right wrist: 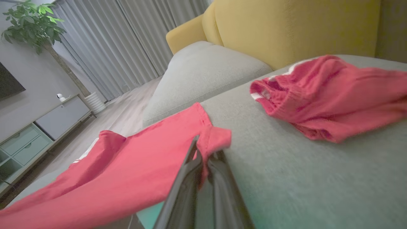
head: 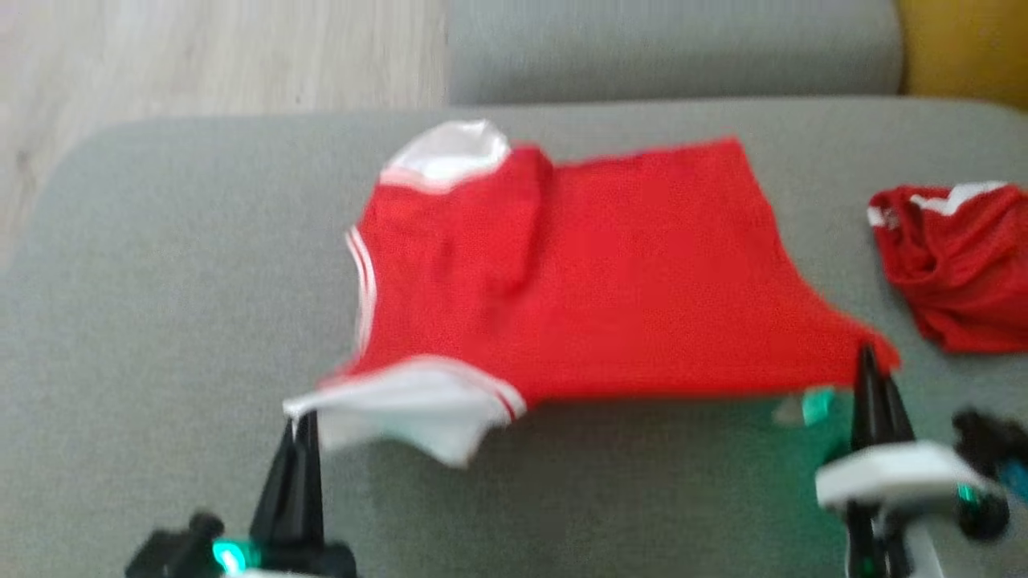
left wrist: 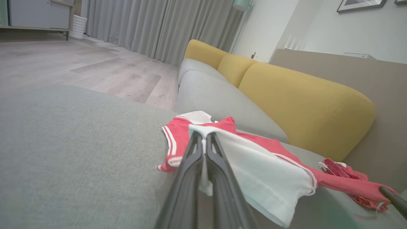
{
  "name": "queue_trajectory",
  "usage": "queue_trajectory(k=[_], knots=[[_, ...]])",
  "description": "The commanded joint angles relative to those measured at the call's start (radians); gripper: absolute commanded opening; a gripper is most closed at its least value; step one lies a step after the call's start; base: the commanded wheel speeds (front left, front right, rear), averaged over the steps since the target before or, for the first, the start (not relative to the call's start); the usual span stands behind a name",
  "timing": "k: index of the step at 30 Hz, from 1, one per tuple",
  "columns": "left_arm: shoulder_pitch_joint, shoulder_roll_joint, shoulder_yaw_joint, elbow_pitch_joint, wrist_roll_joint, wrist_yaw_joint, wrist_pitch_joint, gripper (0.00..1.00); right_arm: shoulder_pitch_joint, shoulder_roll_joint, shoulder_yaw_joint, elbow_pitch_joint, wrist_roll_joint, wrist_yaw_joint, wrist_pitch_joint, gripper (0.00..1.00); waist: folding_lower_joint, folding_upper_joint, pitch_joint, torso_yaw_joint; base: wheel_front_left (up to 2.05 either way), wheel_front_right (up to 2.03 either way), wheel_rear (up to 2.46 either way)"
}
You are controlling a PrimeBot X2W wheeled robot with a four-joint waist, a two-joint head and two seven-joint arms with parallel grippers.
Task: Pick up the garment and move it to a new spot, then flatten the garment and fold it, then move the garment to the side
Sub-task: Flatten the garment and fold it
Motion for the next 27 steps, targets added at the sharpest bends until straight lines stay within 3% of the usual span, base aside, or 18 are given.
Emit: queue_trajectory(k=[1, 13, 21, 27], knots=[[0.02, 0.025, 0.023, -0.072, 0.014, 0.02, 0.009, 0.0, 0.043, -0.006, 0.017, -0.07, 0.017, 0.004, -0.011, 0.0, 0.0003, -0.0001, -0.059, -0.002, 0.0, 0.0, 0.0], [0.113, 0.031, -0.029, -0.121, 0.017, 0.037, 0.053, 0.0, 0.206, -0.006, -0.017, -0.228, -0.003, 0.004, 0.069, 0.0, 0.0003, -0.0001, -0.066, 0.006, 0.0, 0.0, 0.0], [0.059, 0.008, -0.055, -0.042, 0.014, 0.02, 0.055, 0.0, 0.187, -0.006, -0.008, -0.199, -0.004, 0.004, 0.099, 0.0, 0.0003, -0.0001, -0.044, 0.019, 0.0, 0.0, 0.0], [-0.065, -0.015, -0.079, 0.06, 0.013, -0.018, 0.072, 0.0, 0.104, -0.006, -0.012, -0.123, 0.001, 0.004, 0.117, 0.0, 0.0003, -0.0001, -0.012, 0.024, 0.0, 0.0, 0.0]])
